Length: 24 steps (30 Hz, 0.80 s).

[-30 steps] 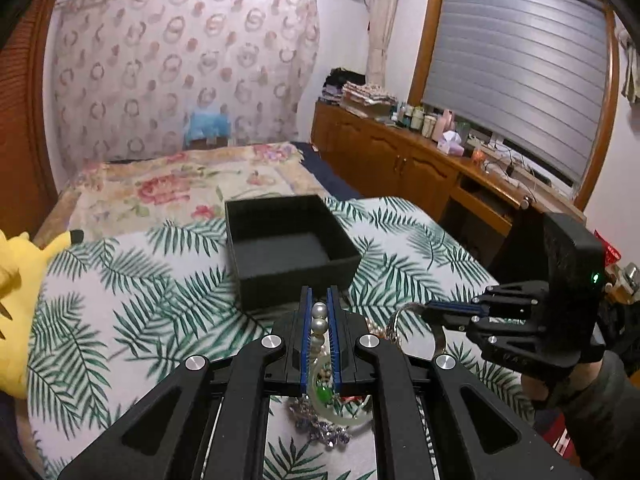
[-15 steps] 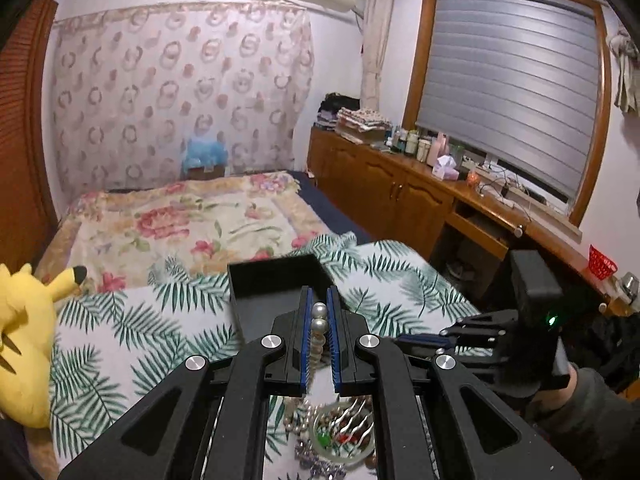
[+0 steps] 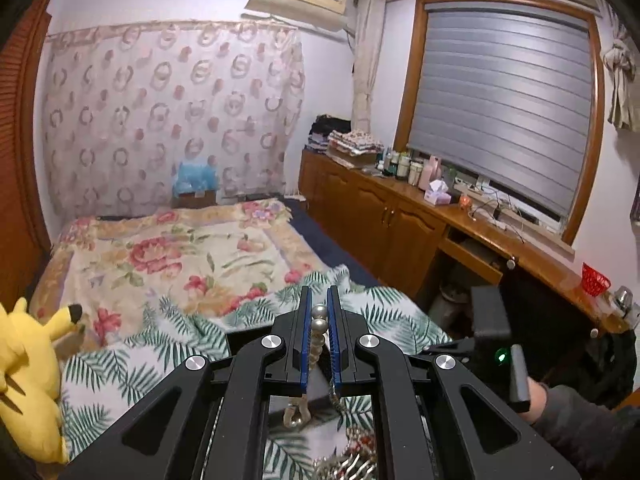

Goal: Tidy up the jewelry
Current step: 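Lift the pearl necklace with the left tool and lower it into the black box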

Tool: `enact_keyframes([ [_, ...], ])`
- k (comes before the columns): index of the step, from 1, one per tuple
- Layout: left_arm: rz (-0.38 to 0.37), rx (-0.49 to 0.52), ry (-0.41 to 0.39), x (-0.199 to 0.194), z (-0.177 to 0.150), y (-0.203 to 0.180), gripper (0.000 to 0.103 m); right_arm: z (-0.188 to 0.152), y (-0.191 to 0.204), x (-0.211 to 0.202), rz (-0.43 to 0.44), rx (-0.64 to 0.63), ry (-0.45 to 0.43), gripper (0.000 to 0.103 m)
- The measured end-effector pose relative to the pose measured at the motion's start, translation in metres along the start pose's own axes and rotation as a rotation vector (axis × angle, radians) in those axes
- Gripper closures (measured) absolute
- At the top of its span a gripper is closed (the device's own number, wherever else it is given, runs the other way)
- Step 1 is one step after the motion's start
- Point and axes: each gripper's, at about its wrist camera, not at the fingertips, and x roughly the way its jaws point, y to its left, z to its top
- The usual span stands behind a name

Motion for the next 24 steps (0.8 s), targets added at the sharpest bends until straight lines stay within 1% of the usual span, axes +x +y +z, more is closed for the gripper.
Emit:
enact_keyframes([
  [8, 0.013, 0.013, -0.026, 0.012, 0.029, 0.005, 0.096, 0.023, -0.007, 0.017, 0.0, -0.005, 0.002, 0.098],
  [11, 0.017, 0.015, -0.025, 0.02, 0.033, 0.007, 0.096, 0.028, -0.01, 0.023, 0.002, 0.0, 0.005, 0.098],
  [13, 0.019, 0.011, -0.012, 0.025, 0.032, 0.01, 0.096, 0.029, -0.012, 0.029, 0.003, 0.002, 0.01, 0.098],
  [16, 0.033, -0.003, 0.033, 0.042, 0.021, 0.02, 0.096, 0.027, -0.013, 0.039, 0.004, 0.007, 0.023, 0.098],
  [21, 0.063, -0.036, 0.13, 0.075, -0.009, 0.039, 0.096, 0.024, -0.014, 0.055, 0.005, 0.008, 0.046, 0.098],
  [24, 0.077, -0.051, 0.17, 0.087, -0.023, 0.046, 0.096, 0.025, -0.01, 0.064, -0.006, -0.012, 0.054, 0.098],
])
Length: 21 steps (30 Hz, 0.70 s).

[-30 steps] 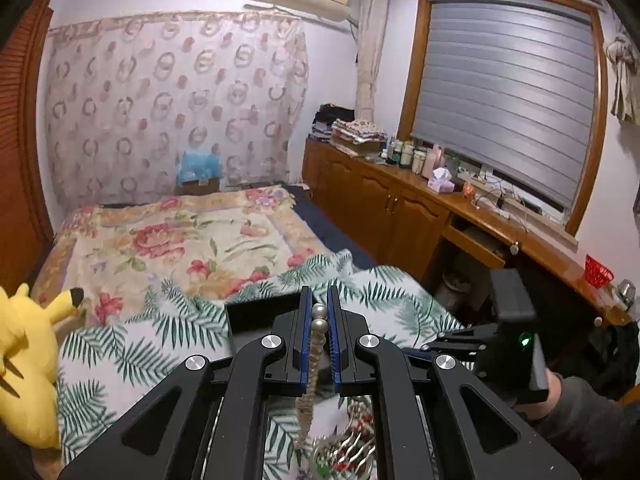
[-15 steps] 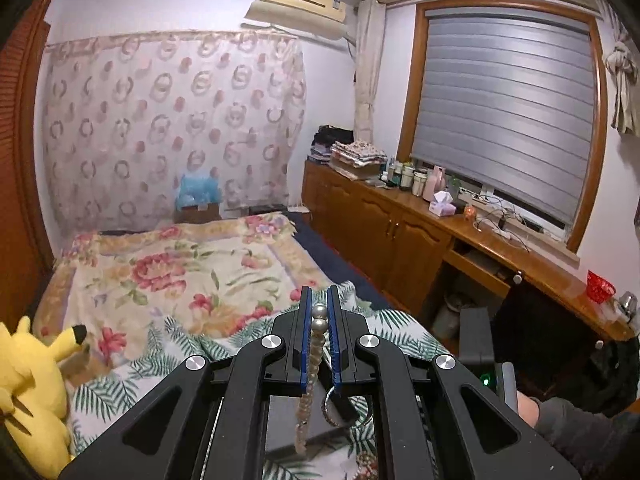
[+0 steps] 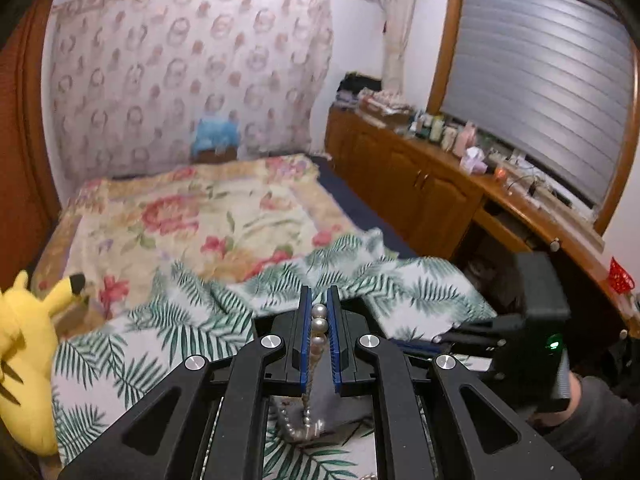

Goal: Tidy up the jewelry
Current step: 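Lift the pearl necklace with the left tool and lower it into the black box, then open the left tool, return it to the pile and grip the jade bangle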

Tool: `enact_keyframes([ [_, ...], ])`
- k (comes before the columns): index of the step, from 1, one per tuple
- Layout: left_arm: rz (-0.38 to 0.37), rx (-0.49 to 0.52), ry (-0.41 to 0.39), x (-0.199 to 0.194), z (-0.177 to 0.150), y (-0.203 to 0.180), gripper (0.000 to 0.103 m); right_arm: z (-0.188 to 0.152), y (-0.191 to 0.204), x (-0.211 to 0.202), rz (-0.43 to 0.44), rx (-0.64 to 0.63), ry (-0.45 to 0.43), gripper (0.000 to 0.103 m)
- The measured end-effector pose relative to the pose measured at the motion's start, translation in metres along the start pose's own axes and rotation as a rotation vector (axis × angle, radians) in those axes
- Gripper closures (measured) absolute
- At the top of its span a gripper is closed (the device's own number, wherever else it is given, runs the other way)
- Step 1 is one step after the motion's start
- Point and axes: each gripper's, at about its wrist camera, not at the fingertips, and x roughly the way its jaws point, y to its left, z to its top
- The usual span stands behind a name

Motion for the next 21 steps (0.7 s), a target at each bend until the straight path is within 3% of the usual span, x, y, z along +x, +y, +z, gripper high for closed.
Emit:
enact_keyframes([
  [10, -0.004, 0.009, 0.027, 0.01, -0.009, -0.003, 0.095, -0.001, 0.003, 0.018, -0.008, -0.008, 0.03, 0.096],
  [13, 0.005, 0.006, 0.036, 0.007, -0.016, -0.002, 0.084, -0.003, 0.005, 0.018, -0.008, -0.009, 0.02, 0.094],
  [21, 0.031, -0.02, 0.081, -0.012, -0.063, 0.0, 0.08, -0.013, 0.01, -0.009, -0.019, -0.005, -0.028, 0.094],
])
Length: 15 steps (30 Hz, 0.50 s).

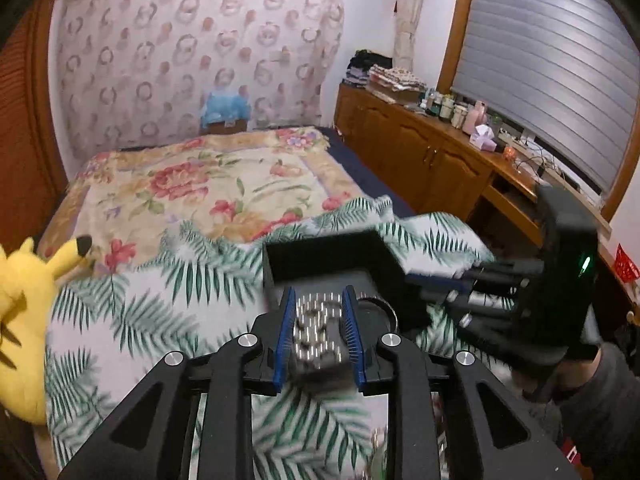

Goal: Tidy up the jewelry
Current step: 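Open the left tool, return it to the pile and grip the jade bangle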

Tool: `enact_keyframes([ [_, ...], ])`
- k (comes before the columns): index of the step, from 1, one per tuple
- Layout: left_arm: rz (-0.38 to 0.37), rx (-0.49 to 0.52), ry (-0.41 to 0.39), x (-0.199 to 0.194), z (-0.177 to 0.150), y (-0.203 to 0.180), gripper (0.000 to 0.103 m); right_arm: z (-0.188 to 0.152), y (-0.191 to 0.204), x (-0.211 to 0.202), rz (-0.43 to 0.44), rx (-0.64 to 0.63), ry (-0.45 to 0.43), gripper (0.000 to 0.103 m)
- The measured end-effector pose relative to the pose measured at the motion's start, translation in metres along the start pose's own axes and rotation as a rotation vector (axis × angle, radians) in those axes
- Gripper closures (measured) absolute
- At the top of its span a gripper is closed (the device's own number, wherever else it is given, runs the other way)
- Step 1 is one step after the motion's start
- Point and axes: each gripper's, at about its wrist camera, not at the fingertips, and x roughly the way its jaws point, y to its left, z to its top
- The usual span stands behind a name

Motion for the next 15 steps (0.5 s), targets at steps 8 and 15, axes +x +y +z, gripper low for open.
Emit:
enact_keyframes([
  [8, -0.004, -0.012, 0.033, -0.012, -0.052, -0.007, 0.076, -0.036, 0.012, -0.041, -0.001, 0.024, -0.04, 0.094],
  [15, -0.01, -0.005, 0.041, -0.024, -0.083, -0.017, 0.075, -0.071, 0.032, -0.066, -0.007, 0.037, -0.054, 0.094],
])
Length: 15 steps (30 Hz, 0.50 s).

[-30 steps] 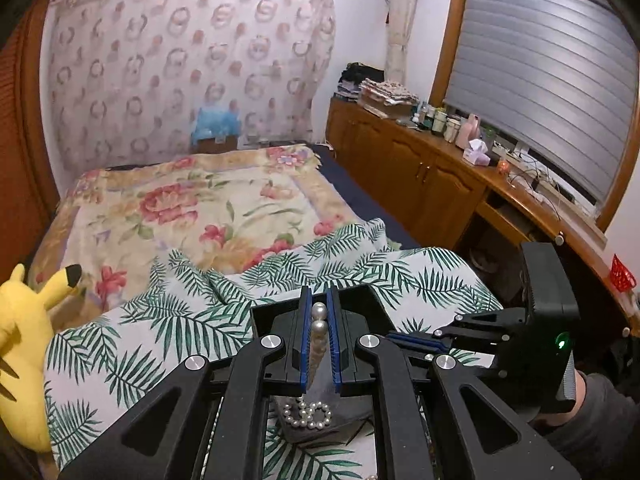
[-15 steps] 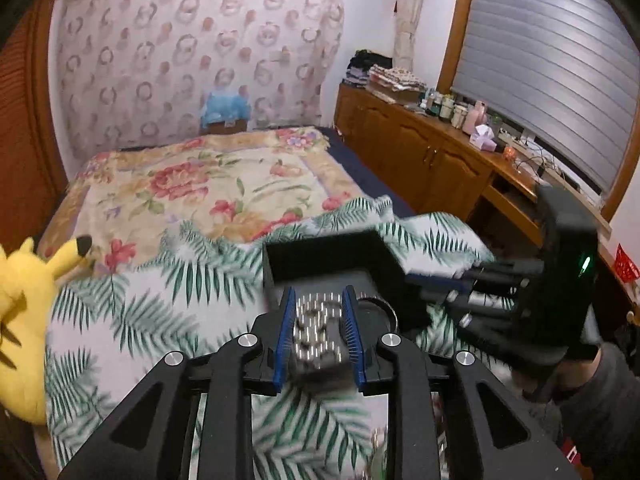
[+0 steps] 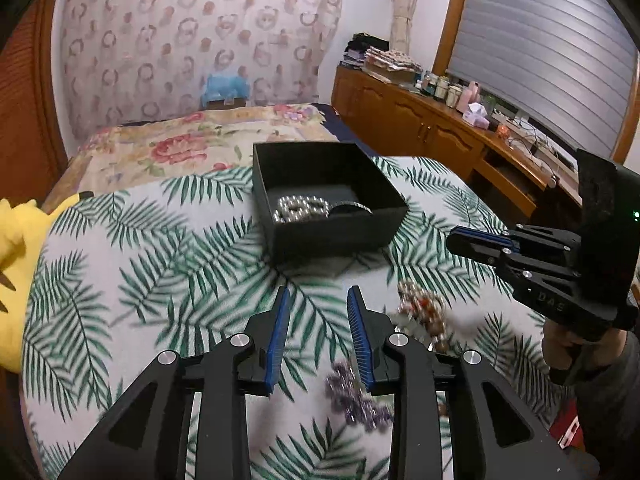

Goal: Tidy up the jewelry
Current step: 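Open the left tool, return it to the pile and grip the jade bangle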

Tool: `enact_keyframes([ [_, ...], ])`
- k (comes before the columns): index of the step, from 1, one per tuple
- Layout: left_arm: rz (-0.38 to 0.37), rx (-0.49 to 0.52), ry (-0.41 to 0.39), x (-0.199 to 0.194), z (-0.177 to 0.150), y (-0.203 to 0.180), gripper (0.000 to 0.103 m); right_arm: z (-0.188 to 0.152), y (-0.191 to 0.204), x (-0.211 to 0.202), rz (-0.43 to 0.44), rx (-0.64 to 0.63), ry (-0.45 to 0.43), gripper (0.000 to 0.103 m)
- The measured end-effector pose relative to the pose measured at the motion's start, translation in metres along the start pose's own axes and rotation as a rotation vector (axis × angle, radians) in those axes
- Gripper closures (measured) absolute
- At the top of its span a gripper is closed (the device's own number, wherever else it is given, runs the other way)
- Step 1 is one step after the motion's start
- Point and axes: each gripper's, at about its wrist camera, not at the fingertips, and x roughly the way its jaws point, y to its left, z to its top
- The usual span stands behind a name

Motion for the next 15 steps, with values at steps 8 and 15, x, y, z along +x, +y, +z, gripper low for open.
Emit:
enact_keyframes([
  [8, -0.01, 0.014, -0.002, -0.012, -0.025, -0.014, 0.07, -0.034, 0.01, -0.017, -0.018, 0.017, 0.008, 0.094],
  [15, -0.01, 0.029, -0.009, -0.019, -0.04, -0.026, 0.055, -0.06, 0.015, -0.025, -0.03, 0.03, 0.031, 0.094],
])
